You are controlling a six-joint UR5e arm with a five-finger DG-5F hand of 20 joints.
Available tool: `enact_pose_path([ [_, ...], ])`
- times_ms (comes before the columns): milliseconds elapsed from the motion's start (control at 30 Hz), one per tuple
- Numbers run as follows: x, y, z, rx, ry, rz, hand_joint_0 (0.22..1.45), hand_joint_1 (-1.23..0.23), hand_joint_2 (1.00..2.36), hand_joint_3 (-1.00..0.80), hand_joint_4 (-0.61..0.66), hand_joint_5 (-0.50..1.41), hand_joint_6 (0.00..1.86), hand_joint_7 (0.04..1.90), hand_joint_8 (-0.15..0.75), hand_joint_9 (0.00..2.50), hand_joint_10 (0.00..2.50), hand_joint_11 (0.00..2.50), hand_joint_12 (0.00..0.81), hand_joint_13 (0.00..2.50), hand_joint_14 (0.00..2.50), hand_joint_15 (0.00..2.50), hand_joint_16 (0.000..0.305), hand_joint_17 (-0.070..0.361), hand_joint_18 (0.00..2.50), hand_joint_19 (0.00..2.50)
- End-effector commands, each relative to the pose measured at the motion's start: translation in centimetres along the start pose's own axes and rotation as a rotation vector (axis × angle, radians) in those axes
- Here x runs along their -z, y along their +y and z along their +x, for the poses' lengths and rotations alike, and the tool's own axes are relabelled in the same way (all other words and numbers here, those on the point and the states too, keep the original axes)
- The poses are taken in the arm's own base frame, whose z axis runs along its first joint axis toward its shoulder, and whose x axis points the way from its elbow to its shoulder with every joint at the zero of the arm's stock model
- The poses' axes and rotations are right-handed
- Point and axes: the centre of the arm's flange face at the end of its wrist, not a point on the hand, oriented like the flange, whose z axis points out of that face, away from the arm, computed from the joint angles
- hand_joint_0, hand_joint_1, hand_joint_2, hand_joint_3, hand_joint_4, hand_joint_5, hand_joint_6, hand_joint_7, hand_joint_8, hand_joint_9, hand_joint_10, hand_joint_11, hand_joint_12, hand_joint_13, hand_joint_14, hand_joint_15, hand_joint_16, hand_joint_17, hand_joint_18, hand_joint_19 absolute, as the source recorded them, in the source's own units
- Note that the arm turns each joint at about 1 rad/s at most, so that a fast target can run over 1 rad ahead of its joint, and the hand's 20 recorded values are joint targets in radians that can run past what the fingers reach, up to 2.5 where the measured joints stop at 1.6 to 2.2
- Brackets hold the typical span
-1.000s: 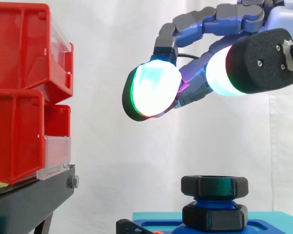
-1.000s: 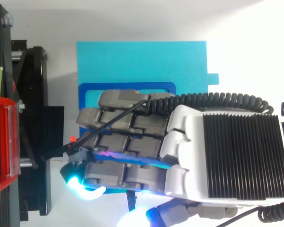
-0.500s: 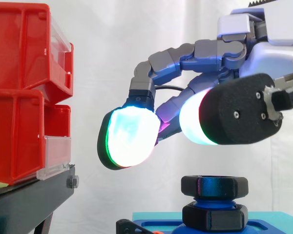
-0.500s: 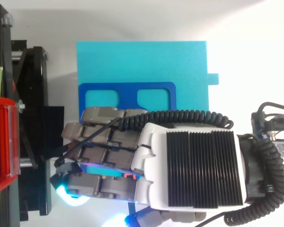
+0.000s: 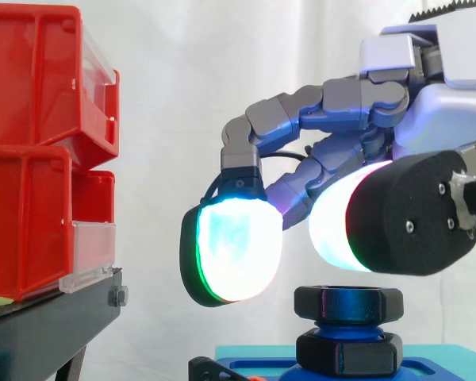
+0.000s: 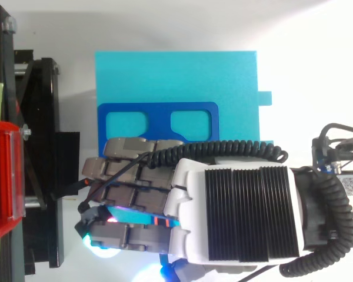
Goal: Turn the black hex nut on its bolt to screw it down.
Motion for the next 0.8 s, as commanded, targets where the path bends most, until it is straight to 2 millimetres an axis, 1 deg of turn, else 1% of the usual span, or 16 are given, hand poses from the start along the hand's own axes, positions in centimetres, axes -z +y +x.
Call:
enact_pose_path([
  [0, -0.1, -0.6, 0.2, 0.039, 0.004, -0.007, 0.54, -0.45, 1.00, -0.50, 0.24, -0.06, 0.50, 1.21, 0.288, 0.63, 0.00, 0.11, 0.310, 0.53, 0.00, 0.02, 0.040, 0.090, 0.45, 0.14],
  [67, -0.2, -1.0, 0.6, 0.048, 0.008, -0.003, 0.54, -0.45, 1.00, -0.50, 0.23, -0.06, 0.50, 1.20, 0.288, 0.63, 0.00, 0.11, 0.311, 0.53, 0.00, 0.02, 0.040, 0.090, 0.45, 0.14],
  [133, -0.2, -1.1, 0.6, 0.049, 0.007, -0.005, 0.54, -0.45, 1.00, -0.50, 0.23, -0.06, 0.50, 1.20, 0.289, 0.63, 0.00, 0.11, 0.311, 0.53, 0.00, 0.02, 0.040, 0.089, 0.45, 0.14],
  [167, -0.3, -1.6, 1.1, 0.055, 0.012, -0.002, 0.54, -0.45, 1.00, -0.50, 0.23, -0.06, 0.50, 1.20, 0.290, 0.63, 0.00, 0.11, 0.311, 0.54, 0.00, 0.02, 0.040, 0.089, 0.45, 0.14],
  [233, -0.4, -1.9, 1.3, 0.054, 0.015, -0.008, 0.54, -0.45, 1.00, -0.50, 0.24, -0.06, 0.50, 1.20, 0.289, 0.63, 0.00, 0.10, 0.311, 0.54, 0.00, 0.02, 0.040, 0.090, 0.46, 0.14],
  [467, -0.1, -3.3, 1.0, 0.057, 0.030, -0.020, 0.54, -0.45, 1.00, -0.50, 0.22, -0.06, 0.50, 1.24, 0.289, 0.63, 0.00, 0.11, 0.313, 0.55, 0.00, 0.03, 0.040, 0.090, 0.46, 0.15],
  [500, -0.1, -3.3, 0.9, 0.057, 0.029, -0.023, 0.54, -0.45, 1.00, -0.50, 0.22, -0.06, 0.50, 1.24, 0.291, 0.63, 0.00, 0.11, 0.313, 0.55, 0.00, 0.03, 0.040, 0.090, 0.46, 0.14],
  [533, -0.1, -3.6, 1.0, 0.059, 0.035, -0.027, 0.54, -0.45, 1.00, -0.50, 0.22, -0.07, 0.52, 1.21, 0.292, 0.63, 0.00, 0.11, 0.313, 0.55, 0.00, 0.03, 0.040, 0.090, 0.46, 0.15],
  [667, 0.1, -4.2, 1.0, 0.062, 0.047, -0.025, 0.54, -0.45, 1.00, -0.50, 0.21, -0.07, 0.54, 1.19, 0.290, 0.63, 0.00, 0.12, 0.313, 0.55, 0.00, 0.03, 0.040, 0.090, 0.47, 0.15],
  [767, 0.3, -4.2, 1.0, 0.065, 0.064, -0.032, 0.54, -0.45, 1.00, -0.50, 0.22, -0.07, 0.54, 1.18, 0.291, 0.64, 0.00, 0.12, 0.313, 0.55, 0.00, 0.03, 0.040, 0.091, 0.47, 0.15],
])
